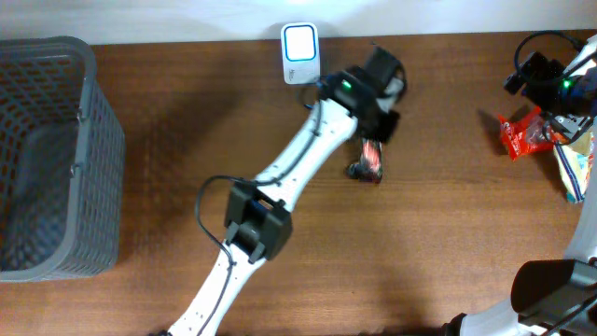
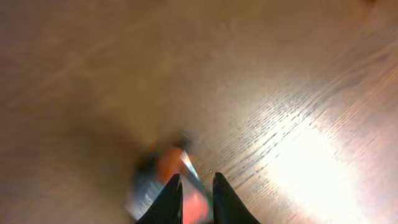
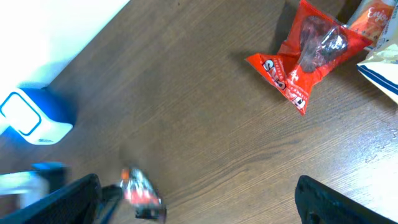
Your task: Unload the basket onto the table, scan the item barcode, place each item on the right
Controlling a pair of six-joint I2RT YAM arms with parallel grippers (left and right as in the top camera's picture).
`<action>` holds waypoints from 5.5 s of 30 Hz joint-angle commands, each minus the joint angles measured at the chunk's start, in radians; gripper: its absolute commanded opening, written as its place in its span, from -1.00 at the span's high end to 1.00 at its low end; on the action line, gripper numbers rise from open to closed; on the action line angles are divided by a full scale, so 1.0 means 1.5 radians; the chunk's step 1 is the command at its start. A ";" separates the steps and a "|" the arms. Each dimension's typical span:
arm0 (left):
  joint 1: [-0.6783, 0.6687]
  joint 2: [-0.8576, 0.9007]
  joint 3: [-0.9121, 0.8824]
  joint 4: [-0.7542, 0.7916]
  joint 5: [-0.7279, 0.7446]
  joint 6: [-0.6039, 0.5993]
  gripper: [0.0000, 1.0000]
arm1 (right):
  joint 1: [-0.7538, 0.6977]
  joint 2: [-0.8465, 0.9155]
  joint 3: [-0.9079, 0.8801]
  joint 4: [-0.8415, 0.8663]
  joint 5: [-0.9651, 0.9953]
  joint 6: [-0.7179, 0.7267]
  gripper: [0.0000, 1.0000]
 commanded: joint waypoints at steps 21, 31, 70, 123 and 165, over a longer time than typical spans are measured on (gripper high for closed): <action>0.230 -0.162 0.005 -0.175 -0.103 0.006 -0.99 | 0.003 0.004 -0.003 0.007 -0.019 0.022 -0.97; 0.302 -0.158 0.004 -0.229 -0.104 0.006 -0.98 | 0.145 0.016 -0.087 -0.085 -0.104 -0.037 -0.74; 0.302 -0.147 0.004 -0.230 -0.103 0.006 -0.98 | 0.240 0.115 -0.218 0.160 0.243 0.173 0.92; 0.301 -0.147 0.004 -0.230 -0.103 0.006 -0.98 | -0.073 0.020 -0.550 0.274 0.194 0.208 0.92; 0.301 -0.147 0.004 -0.230 -0.103 0.006 -0.98 | 0.207 -0.474 -0.452 -0.105 0.066 0.113 -0.97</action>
